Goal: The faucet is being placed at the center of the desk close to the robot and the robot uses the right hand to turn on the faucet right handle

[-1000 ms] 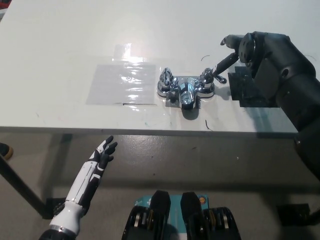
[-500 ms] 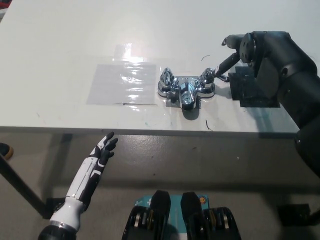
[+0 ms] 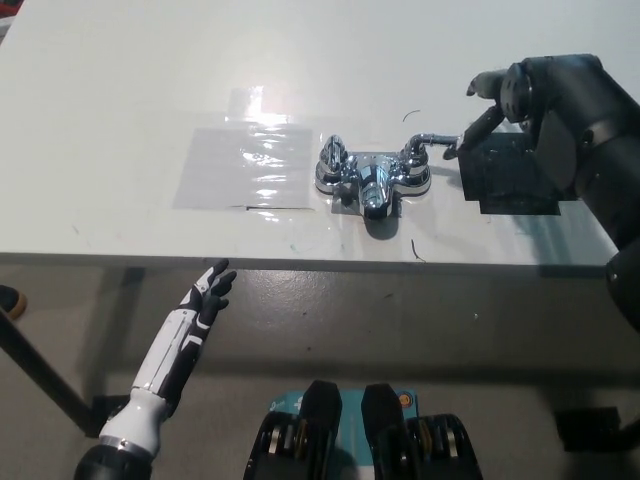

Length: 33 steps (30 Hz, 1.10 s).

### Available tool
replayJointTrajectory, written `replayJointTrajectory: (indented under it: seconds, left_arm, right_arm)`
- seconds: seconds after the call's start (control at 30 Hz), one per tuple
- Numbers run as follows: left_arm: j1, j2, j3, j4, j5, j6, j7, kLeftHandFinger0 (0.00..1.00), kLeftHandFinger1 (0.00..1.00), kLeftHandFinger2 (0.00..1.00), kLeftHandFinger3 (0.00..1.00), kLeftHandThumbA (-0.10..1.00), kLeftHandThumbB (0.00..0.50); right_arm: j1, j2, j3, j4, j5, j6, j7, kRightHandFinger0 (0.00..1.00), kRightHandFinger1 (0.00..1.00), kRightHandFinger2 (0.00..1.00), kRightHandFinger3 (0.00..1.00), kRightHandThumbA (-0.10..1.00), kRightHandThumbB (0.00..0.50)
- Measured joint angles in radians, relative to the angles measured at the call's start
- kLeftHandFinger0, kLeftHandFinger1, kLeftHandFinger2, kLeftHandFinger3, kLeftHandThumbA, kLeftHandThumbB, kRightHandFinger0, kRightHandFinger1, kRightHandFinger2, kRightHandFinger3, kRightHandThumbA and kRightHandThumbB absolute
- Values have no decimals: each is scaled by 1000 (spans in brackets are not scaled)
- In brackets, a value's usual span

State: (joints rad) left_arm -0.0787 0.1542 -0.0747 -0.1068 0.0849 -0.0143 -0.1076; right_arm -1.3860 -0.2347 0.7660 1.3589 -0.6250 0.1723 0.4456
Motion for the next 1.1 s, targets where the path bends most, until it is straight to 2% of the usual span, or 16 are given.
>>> replayJointTrajectory:
  seconds: [0.2, 0.23, 0.43, 0.47, 0.53, 0.57, 0.6, 0.63, 0.67, 0.7, 0.77, 0.8, 0.9, 0.97, 1.07, 1.1]
  left_arm:
    - [0, 0, -3, 0, 0, 0, 0, 1000, 1000, 1000, 1000, 1000, 125]
    - [0, 0, -4, 0, 0, -1, 0, 1000, 1000, 1000, 1000, 1000, 128]
    - [-1, 0, -6, 0, 0, 0, 0, 1000, 1000, 1000, 1000, 1000, 131]
    - [-1, 0, -6, 0, -1, 0, 0, 1000, 1000, 1000, 1000, 1000, 130]
    - [-2, 1, -6, 0, -1, 0, 0, 1000, 1000, 1000, 1000, 1000, 126]
    - [-2, 1, -5, 0, -1, 0, 0, 1000, 1000, 1000, 1000, 1000, 126]
    - [-1, 1, -5, 0, -1, 1, 0, 1000, 1000, 1000, 1000, 1000, 126]
    - [-1, 1, -5, 0, -1, 1, 0, 1000, 1000, 1000, 1000, 1000, 135]
    - [-1, 1, -5, 0, -2, 1, 0, 1000, 1000, 1000, 1000, 1000, 136]
    - [-1, 1, -5, 0, -1, 2, 0, 1000, 1000, 1000, 1000, 1000, 140]
    - [-1, 1, -5, 0, -1, 2, 0, 1000, 1000, 1000, 1000, 1000, 141]
    - [-1, 1, -5, 0, -1, 3, 0, 1000, 1000, 1000, 1000, 1000, 139]
    - [-1, 1, -5, 2, -1, 4, 0, 1000, 1000, 1000, 1000, 1000, 135]
    - [-1, 1, -6, 3, -1, 6, 0, 1000, 1000, 1000, 1000, 1000, 144]
    - [-1, 1, -6, 5, -1, 12, 0, 1000, 1000, 1000, 1000, 1000, 124]
    - [-1, 1, -6, 5, -1, 13, 0, 1000, 1000, 1000, 1000, 1000, 119]
  right_arm:
    - [1, -13, -12, -5, -3, -12, -9, 1000, 1000, 1000, 1000, 633, 488]
    - [2, -16, -22, -11, -2, -13, -14, 1000, 1000, 1000, 1000, 672, 500]
    - [9, -35, -43, -56, -2, -26, -17, 1000, 1000, 1000, 1000, 792, 496]
    - [9, -38, -44, -69, -2, -27, -14, 1000, 1000, 1000, 1000, 832, 472]
    - [7, -51, -51, -86, 0, -31, 8, 1000, 1000, 1000, 1000, 837, 423]
    - [2, -60, -58, -89, 3, -33, 30, 1000, 1000, 1000, 1000, 886, 472]
    - [-4, -67, -63, -89, 5, -33, 47, 1000, 1000, 1000, 1000, 920, 422]
    - [-10, -76, -68, -89, 7, -33, 67, 1000, 1000, 1000, 1000, 1000, 337]
    - [-18, -97, -84, -92, 16, -34, 94, 1000, 1000, 1000, 1000, 1000, 313]
    - [-22, -111, -96, -95, 23, -36, 112, 1000, 1000, 1000, 1000, 1000, 308]
    - [-25, -144, -155, -115, 50, -36, 149, 1000, 1000, 1000, 1000, 1000, 350]
    - [-25, -165, -199, -130, 71, -35, 167, 1000, 1000, 1000, 1000, 1000, 329]
    - [-23, -218, -334, -169, 135, -15, 197, 1000, 1000, 1000, 1000, 1000, 346]
    - [-18, -235, -403, -186, 166, -2, 206, 1000, 1000, 1000, 1000, 1000, 383]
    - [8, -260, -533, -210, 231, 20, 228, 1000, 1000, 1000, 1000, 1000, 434]
    - [14, -263, -558, -211, 244, 24, 233, 1000, 1000, 1000, 1000, 1000, 487]
